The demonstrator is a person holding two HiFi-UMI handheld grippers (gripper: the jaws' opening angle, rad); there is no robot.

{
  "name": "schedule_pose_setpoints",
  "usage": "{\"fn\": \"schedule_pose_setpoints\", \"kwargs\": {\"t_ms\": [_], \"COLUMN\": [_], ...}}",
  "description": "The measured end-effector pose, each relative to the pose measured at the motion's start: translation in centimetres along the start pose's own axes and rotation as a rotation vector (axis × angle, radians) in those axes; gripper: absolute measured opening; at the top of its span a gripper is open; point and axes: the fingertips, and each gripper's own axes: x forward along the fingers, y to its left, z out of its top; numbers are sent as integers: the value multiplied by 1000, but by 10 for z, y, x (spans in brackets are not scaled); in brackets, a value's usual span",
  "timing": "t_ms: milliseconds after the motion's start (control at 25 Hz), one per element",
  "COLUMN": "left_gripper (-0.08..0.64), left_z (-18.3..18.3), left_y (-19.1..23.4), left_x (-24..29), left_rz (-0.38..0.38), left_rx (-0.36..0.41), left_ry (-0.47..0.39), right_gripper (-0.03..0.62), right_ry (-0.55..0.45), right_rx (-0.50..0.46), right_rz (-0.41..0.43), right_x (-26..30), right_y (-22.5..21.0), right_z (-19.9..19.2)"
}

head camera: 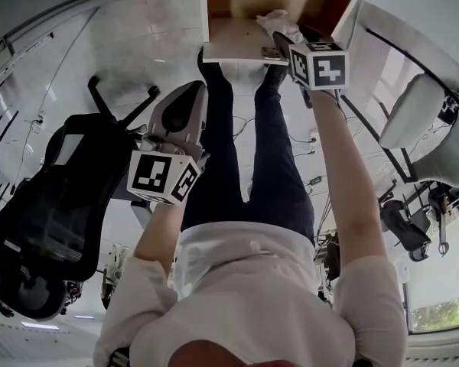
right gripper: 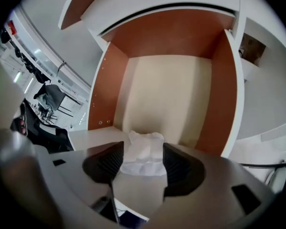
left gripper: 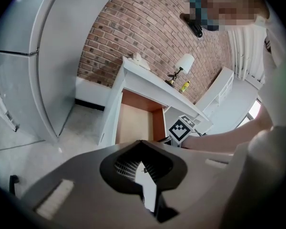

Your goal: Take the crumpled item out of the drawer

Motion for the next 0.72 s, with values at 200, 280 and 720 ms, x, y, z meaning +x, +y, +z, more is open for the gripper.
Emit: {"fn": "schedule_pose_setpoints", "kwargs": {"t_ms": [200,280,720], "left_gripper": [9,9,9], "left_z": [5,5,1], "left_y": [5,8,15], "left_x": [-1,-2,-2], "left_rz": [0,4,10], "left_rx": [-8,-13,-25], "left_ry": [-7,-6,2], "right_gripper": [247,247,26], "right_ry": [101,124,193], "right_rx": [7,10,-97], "right_rz": [16,23,-37], "right_x": [16,21,27], "right_y": [-6,-6,-14], "right_z": [-11,-13,-19]}}
